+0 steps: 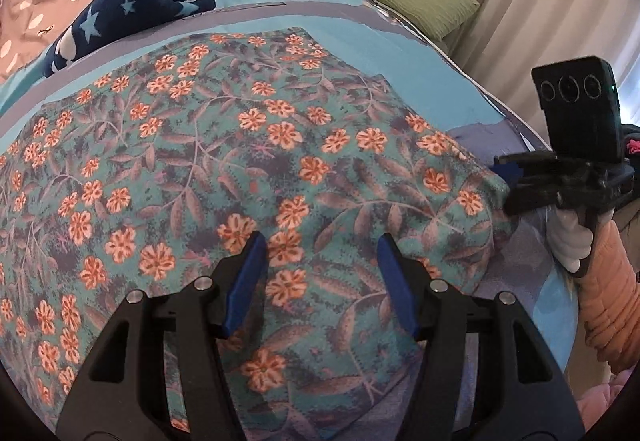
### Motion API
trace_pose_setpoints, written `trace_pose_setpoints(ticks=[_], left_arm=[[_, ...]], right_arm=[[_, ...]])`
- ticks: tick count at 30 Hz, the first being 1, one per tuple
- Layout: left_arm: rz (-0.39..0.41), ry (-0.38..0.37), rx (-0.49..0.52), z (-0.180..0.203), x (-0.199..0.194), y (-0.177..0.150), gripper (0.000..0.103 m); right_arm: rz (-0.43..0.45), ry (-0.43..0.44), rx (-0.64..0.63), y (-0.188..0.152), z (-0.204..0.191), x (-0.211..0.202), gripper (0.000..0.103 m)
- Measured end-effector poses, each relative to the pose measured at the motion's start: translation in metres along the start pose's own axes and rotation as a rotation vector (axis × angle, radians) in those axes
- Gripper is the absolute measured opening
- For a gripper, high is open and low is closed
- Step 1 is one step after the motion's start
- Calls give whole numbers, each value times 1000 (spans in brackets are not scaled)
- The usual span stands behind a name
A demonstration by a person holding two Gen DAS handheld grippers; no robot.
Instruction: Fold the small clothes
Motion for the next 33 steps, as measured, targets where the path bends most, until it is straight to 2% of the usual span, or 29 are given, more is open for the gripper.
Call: trace_pose_setpoints(ticks=[2,3,4,6,9,11,13,17,19,21,23,26,27,29,30,33], left_arm=[[2,-7,-6,0,-1,0,60],[2,-10,-8,-1,-1,0,60],[2,-13,-9,-1,-1,0,60],[3,-20,-5,-2,-1,-1,60],[5,-28,-10,-4,-3,-2,60],[5,-33,-14,-5,-3,-2,60],[3,-38,-15,-6,-4,-2,60],[-28,-52,-3,-5,-9,7,57],[-28,-80,11,-4,-11,21,56],[-13,-109,32,4,-10,42,52],[-16,-148,64,14,1,67,50],[-91,-117,80,19,42,99,37],[-122,-101,68,17,60,108,29],[-138,-111,29,11,92,126,26],[-117,-133,13,9,99,135,26],[-106,-169,-71,4,118,153,24]], right_arm=[[-57,62,-75,-5,-13,7,45],[-80,78,-111,-10,-20,7,52],[-105,63,-169,-15,-27,10,55],[-124,35,-172,-19,-25,13,56],[-105,-9,-117,-5,-13,18,55],[-96,1,-87,4,-4,18,54],[-129,18,-78,2,1,24,52],[-192,65,-74,-12,4,23,40],[-193,89,-39,-19,12,17,34],[-174,100,14,-20,22,13,23],[-176,92,13,-22,23,14,21],[-181,63,-7,-24,17,18,21],[-178,61,-6,-24,16,20,21],[-163,57,7,-25,18,21,19],[-158,53,16,-25,20,21,14],[-139,42,33,-27,23,16,12]])
Point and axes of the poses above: each gripper's, at about its wrist camera, not at the fingertips, and x roughly the way its jaws point, z to its right, y to its top, the point moved 2 cm from there along x, roughly the way its jaws point, and after that the axes turned 1 degree about -x, right-handed, at the moved point
